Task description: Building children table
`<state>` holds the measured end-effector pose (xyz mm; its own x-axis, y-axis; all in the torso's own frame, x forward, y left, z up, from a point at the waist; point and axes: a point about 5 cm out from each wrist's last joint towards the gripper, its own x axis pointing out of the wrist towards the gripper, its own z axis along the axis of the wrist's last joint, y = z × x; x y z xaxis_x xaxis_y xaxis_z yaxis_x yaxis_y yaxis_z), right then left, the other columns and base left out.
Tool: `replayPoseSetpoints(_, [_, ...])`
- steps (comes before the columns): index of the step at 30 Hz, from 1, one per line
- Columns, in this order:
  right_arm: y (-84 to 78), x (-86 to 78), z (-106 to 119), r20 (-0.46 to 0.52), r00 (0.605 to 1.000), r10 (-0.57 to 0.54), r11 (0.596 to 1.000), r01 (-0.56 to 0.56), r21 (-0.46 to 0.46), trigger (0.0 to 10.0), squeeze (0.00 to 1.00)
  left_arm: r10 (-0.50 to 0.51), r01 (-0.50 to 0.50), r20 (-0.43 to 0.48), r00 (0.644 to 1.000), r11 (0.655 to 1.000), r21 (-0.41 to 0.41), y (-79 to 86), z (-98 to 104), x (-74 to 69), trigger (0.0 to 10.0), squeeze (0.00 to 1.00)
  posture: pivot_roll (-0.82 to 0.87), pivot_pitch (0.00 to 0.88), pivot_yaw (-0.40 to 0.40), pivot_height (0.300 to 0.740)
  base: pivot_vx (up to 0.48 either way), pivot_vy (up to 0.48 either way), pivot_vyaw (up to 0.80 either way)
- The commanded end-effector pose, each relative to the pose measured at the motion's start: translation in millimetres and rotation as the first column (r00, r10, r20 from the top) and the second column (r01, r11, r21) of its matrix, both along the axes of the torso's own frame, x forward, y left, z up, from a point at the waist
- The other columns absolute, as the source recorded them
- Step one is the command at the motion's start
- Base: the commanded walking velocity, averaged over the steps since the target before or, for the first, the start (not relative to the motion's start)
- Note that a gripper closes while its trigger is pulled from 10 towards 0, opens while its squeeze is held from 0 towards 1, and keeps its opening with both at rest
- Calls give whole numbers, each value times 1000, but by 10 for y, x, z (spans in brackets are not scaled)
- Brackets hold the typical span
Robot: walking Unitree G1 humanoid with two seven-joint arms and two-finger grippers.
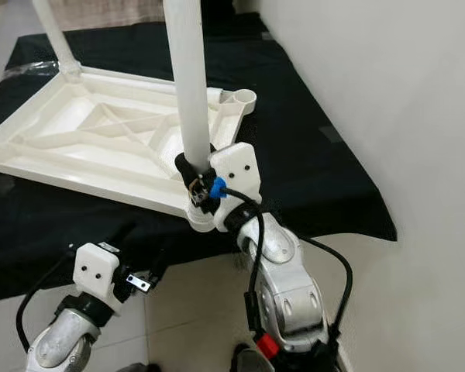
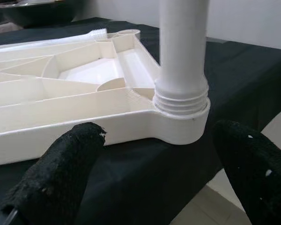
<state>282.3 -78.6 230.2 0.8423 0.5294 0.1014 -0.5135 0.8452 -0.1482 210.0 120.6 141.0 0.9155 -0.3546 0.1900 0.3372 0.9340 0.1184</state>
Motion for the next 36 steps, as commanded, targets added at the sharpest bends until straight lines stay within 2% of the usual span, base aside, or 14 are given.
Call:
replayPoseSetpoints(1, [-123, 121, -483, -233, 968, -96, 993, 75, -96, 10000, 0, -1, 1, -15, 1000, 1000, 5, -3, -40, -13, 10000, 0, -9, 232, -17, 740, 0, 0, 0])
replayPoseSetpoints(3, [-127, 137, -454, -222, 970, -94, 993, 76, -90, 10000, 0, 0, 0, -14, 1000, 1000, 4, -6, -40, -12, 10000, 0, -10, 232, -18, 740, 0, 0, 0])
replayPoseSetpoints(4, [-122, 153, -382, -203, 976, -81, 996, 71, -57, 10000, 757, 2, -2, -12, 1000, 1000, 1, -12, -37, -7, 10000, 0, -11, 225, -23, 740, 0, 0, 0])
replayPoseSetpoints(6, [-122, 166, -347, -193, 979, -65, 998, 60, -36, 10000, 757, 3, -3, -11, 1000, 1000, -1, -13, -36, -4, 10000, 0, -11, 224, -23, 740, 0, 0, 0])
replayPoseSetpoints(7, [-106, 182, -301, -173, 985, -17, 1000, 16, -11, 10000, 1000, 4, -4, -11, 1000, 1000, -2, -14, -37, -1, 10000, 0, -11, 221, -25, 740, 0, 0, 0])
replayPoseSetpoints(11, [-30, 153, -200, -112, 987, 116, 993, -118, -16, 10000, 1000, 6, -6, -11, 1000, 1000, -3, -13, -41, 2, 10000, 0, -12, 217, -23, 740, 0, 0, 0])
replayPoseSetpoints(13, [70, 86, -43, -32, 940, 338, 937, -340, -79, 10000, 1000, 5, -5, -10, 1000, 1000, -4, -16, -43, 12, 10000, 0, -11, 213, -25, 740, 0, 0, 0])
replayPoseSetpoints(18, [70, 103, 51, -10, 918, 395, 917, -395, -57, 10000, 925, 5, -5, -10, 1000, 1000, -4, -16, -44, 16, 10000, 0, -11, 213, -25, 740, 0, 0, 0])
replayPoseSetpoints(19, [52, 140, 134, 14, 894, 448, 892, -445, -82, 10000, 518, 6, -6, -10, 1000, 1000, -5, -16, -47, 20, 10000, 0, -7, 205, -27, 740, 0, 0, 0])
replayPoseSetpoints(20, [23, 181, 223, 37, 869, 494, 866, -487, -112, 10000, 0, 7, -7, -11, 1000, 1000, -6, -17, -49, 24, 10000, 0, -5, 205, -27, 740, 0, 0, 0])
replayPoseSetpoints(22, [-21, 227, 341, 65, 834, 547, 831, -533, -158, 10000, 0, 7, -7, -12, 1000, 1000, -8, -17, -51, 29, 10000, 0, -4, 206, -28, 740, 0, 0, 0])
replayPoseSetpoints(33, [-196, 325, 553, 113, 799, 591, 804, -572, -163, 10000, 0, 3, -3, -15, 1000, 1000, -10, -22, -45, 32, 10000, 0, -4, 218, -25, 740, 0, 0, 0])
replayPoseSetpoints(35, [-273, 331, 538, 97, 785, 612, 788, -593, -165, 0, 0, 0, 0, -15, 1000, 1000, -11, -26, -40, 33, 10000, 0, -7, 224, -26, 740, 0, 0, 0])
replayPoseSetpoints(36, [-273, 331, 538, 97, 785, 612, 788, -593, -165, 0, 0, 0, 0, -15, 1000, 1000, -11, -26, -40, 33, 10000, 0, -7, 224, -26, 740, 0, 0, 0])
